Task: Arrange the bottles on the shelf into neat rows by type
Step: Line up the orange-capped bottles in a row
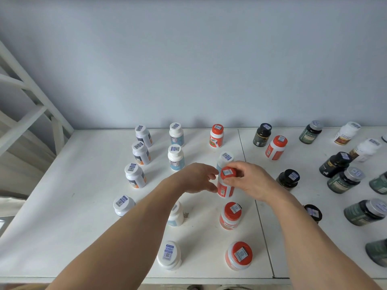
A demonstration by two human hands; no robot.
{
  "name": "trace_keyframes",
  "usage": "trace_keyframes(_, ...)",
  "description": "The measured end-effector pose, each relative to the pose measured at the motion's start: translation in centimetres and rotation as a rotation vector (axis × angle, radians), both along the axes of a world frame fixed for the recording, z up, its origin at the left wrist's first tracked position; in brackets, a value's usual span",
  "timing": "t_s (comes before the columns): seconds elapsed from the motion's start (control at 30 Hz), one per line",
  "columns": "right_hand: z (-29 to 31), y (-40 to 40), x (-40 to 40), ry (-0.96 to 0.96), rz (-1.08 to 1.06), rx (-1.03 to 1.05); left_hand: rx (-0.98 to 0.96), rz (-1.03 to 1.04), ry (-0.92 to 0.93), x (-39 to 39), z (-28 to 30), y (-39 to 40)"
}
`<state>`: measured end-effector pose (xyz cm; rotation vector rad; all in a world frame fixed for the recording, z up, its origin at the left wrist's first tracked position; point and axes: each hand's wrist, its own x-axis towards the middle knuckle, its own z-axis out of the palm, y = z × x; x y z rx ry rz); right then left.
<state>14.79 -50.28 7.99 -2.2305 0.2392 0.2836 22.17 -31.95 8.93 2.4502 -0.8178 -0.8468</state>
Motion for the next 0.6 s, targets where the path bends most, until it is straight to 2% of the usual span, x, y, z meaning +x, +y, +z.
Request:
trace_keyframes(0.27,-1.9,0.3,-0.8,0.075,-0.036,0.029,0.013,-0.016,-0.063,0.3,-0.3,0.1)
trace_keyframes(0.37,-0.9,-0.3,-0.6,0.008,-0.105,0.089,-0.001,-0.013,-0.067,0.5,-0.3,0.4)
trace_keyframes(0.47,0.4,-1.0,0.9,-0.107,-0.219,-0.007,-0.001,0.0,-0.087,1.0,-0.3,0.7)
trace_keyframes(0.6,0.9,-1.2,3.6,-0.089,-0.155,-0.095,0.0,0.036,-0.147,2.1,-0.5,0.6)
